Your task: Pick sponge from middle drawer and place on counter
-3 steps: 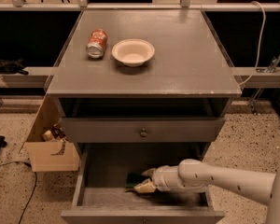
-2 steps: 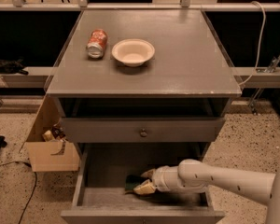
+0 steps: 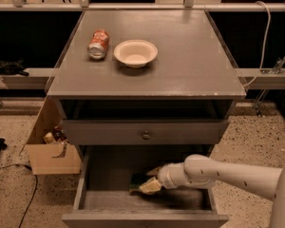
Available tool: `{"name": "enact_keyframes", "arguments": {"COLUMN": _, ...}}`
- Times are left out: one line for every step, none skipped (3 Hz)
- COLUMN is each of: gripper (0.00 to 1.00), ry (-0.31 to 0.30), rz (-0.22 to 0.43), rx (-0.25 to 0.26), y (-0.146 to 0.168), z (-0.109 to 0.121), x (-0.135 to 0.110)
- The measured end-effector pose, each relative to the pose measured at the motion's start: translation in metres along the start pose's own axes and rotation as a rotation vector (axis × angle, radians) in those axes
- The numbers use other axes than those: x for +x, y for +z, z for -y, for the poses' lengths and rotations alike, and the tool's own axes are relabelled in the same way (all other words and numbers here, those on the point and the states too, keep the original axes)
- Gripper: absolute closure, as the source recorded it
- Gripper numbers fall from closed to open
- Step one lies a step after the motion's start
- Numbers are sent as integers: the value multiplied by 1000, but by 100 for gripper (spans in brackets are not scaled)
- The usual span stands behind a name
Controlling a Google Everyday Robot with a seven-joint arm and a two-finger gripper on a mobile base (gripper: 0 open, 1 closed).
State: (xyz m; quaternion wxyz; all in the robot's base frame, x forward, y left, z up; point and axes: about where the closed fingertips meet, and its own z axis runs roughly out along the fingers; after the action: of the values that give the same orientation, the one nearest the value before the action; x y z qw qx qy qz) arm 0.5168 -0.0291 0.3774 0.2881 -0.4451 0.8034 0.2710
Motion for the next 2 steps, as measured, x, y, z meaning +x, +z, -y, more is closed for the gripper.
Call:
{"name": "enact_keyframes", "arguments": {"gripper": 100, "ry": -2, "rz": -25, "rx": 14, "y": -18, "z": 12, "x": -16}}
{"name": "enact_keyframes", "arguments": {"gripper": 100, "ry": -32, "rz": -49, "rx": 41, "y": -48, "z": 20, "x": -31}}
